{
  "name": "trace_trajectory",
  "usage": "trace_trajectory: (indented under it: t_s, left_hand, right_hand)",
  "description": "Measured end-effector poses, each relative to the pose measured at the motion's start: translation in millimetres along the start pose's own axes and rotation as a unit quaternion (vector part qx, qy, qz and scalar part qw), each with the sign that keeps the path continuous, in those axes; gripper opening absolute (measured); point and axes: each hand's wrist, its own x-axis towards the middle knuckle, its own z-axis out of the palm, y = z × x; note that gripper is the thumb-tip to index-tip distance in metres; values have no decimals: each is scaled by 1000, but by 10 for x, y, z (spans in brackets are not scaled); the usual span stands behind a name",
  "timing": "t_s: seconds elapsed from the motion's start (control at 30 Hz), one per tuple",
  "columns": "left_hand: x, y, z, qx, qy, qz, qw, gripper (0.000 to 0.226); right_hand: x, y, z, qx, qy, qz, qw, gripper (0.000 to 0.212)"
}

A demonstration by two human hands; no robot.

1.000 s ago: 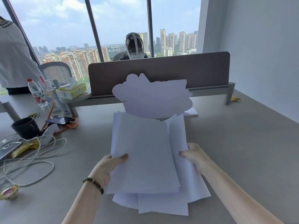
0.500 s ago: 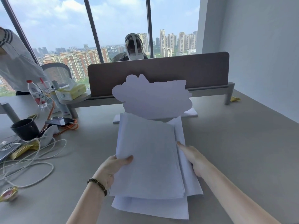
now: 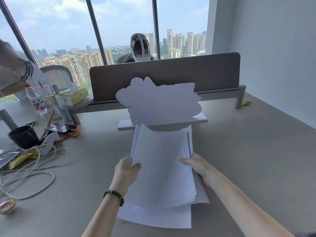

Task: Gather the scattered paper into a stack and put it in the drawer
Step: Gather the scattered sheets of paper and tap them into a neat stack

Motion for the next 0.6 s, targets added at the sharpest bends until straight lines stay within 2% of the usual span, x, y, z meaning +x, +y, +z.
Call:
trace_trajectory:
  t_s: [0.07,0.13,0.2,0.27,0.37,0.47,0.53,0.57,0.6]
  left_hand:
    - [19,-12,-9,-108,-44,-36,993,7]
    - [41,-37,-14,-140,-72,-49,986,17]
    - [79,-74,5,-83,-66,-30,994,25]
    - [79,-63,5,39,-47,3,998,22]
    - [91,-94,26,185,5,29,982,37]
    - [152,-156,36,208,4,37,977,44]
    - [230,-185,31,200,-13,39,979,34]
    - [236,-173,13,172,-23,36,984,32]
    - [268,-190,-8,103,-32,30,994,44]
  right_hand:
    - [-27,-23,1,-9,3,-11,1000,46]
    - [-61,-43,-2,-15,5,-23,1000,50]
    - [-93,-51,-11,-9,6,-28,1000,46]
    - [-119,-44,-28,-1,8,-30,1000,34]
    - [-111,-26,-18,-3,19,-25,1000,35]
    - [-104,-22,33,-12,28,-36,999,41]
    - [-116,-7,58,-8,27,-49,998,40]
    - [-120,-1,58,0,29,-55,998,39]
    - [-129,0,50,9,31,-66,997,40]
